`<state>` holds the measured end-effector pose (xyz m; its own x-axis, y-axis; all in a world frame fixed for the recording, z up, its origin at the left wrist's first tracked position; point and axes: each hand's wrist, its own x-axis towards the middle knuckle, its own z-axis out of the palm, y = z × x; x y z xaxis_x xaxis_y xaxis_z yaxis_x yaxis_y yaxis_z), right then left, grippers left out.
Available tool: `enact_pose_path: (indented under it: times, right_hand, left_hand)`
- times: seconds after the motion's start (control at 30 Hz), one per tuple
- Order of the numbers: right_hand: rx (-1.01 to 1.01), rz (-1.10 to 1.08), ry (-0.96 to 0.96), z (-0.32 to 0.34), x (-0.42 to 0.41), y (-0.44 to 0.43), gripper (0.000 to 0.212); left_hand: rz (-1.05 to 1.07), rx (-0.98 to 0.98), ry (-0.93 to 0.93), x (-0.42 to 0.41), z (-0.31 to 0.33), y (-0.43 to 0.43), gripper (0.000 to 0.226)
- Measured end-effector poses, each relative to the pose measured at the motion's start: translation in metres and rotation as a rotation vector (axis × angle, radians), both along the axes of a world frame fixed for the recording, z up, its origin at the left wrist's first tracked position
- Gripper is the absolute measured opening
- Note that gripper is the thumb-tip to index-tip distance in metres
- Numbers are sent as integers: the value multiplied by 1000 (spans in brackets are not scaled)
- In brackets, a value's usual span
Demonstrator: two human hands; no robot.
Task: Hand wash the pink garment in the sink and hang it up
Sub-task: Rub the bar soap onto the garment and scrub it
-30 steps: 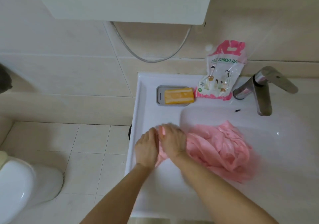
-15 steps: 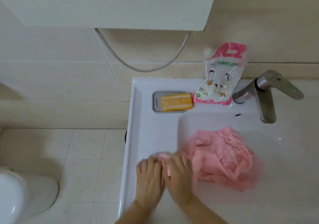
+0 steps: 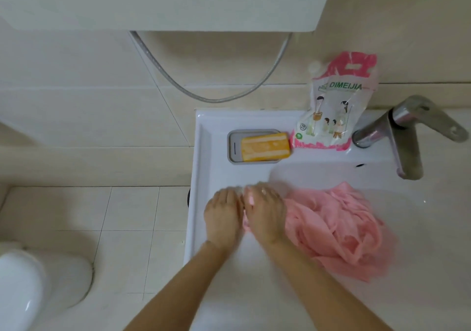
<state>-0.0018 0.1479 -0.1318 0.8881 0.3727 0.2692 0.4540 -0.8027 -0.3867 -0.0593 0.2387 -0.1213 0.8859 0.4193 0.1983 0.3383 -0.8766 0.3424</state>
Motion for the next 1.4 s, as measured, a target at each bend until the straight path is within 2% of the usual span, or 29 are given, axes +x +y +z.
enact_pose_path:
  times: [0.03, 0.1, 0.17, 0.23, 0.3, 0.33, 0.4, 0.47, 0.53, 0.6, 0.67, 0.73, 0.8, 0.87, 0.93, 1.0, 1.03, 1.07, 1.1, 1.17, 1.23, 1.3, 1.33, 1.37, 1.4]
  right_hand:
    - [25, 34, 26, -2, -23, -11, 17]
    - [30, 159, -35, -9, -67, -33, 16]
    - [7, 217, -41, -7, -48, -28, 14]
    - [-26, 97, -49, 4, 5, 3, 13]
    - [-40, -6, 3, 8, 15, 8, 10]
    - [-30, 17, 19, 4, -2, 0, 6]
    - [19, 140, 14, -2, -54, -29, 15]
    - [25, 229, -1, -2, -53, -36, 16]
    - [-18, 160, -28, 5, -7, -11, 18]
    - [25, -1, 132, 13, 27, 0, 17]
    - [142, -130, 204, 11, 22, -13, 36]
    - [187, -164, 248, 6, -4, -36, 57]
    - [249, -180, 305, 1, -24, -45, 63]
    - [286, -225, 261, 7, -41, -37, 43]
    - [308, -92, 176, 19, -65, -22, 28]
    - [175, 154, 54, 19, -72, -9, 16]
    - [73, 204, 5, 15, -60, -3, 13]
    - [-2, 204, 4, 11, -36, 5, 11]
    - [-22, 101, 27, 12, -5, 11, 9]
    - [-15, -53, 130, 15, 12, 13, 24]
    - [-36, 32, 157, 23, -20, 12, 34]
    - [-81, 234, 20, 14, -47, 4, 23]
    - [-117, 304, 33, 15, -38, 2, 18]
    - [-123, 280, 96, 15, -13, 5, 21]
    - [-56, 156, 73, 13, 12, 9, 27]
  left_hand:
    - [-20, -17, -13, -19, -2, -12, 18]
    - [-125, 75, -27, -63, -9, -31, 25]
    - [-183, 63, 4, -53, -12, -20, 26]
    - [-105, 49, 24, -1, -1, 4, 16]
    - [-33, 45, 40, 12, 3, 8, 18]
    - [-45, 28, 27, -1, 2, 1, 19]
    - [-174, 44, 13, -53, -6, -22, 22]
    - [-267, 81, 55, -64, -14, -22, 25]
    - [-209, -9, 94, -23, 0, -8, 23]
    - [-157, -33, 82, 2, 15, 10, 15]
    - [-226, -49, -9, -20, 19, 15, 19]
    - [-339, -20, -87, -66, 11, 12, 25]
    - [-392, 0, -74, -93, -1, 7, 30]
    - [-393, 1, -27, -96, -9, 2, 38]
    - [-413, 5, -15, -96, -9, -1, 39]
    - [-437, 35, -10, -100, -11, -1, 37]
    - [-437, 56, -4, -101, -11, 1, 38]
    - [-425, 66, 1, -101, -9, 2, 39]
    - [-411, 74, 5, -100, -8, 2, 40]
    - [-411, 78, 5, -101, -7, 1, 43]
    - [-421, 72, -5, -104, -8, 0, 43]
    - [-425, 91, -5, -104, -7, 1, 42]
    - [-427, 91, -3, -104, -7, 1, 42]
    - [-426, 89, -4, -104, -6, 2, 42]
    - [-425, 89, -8, -105, -7, 1, 43]
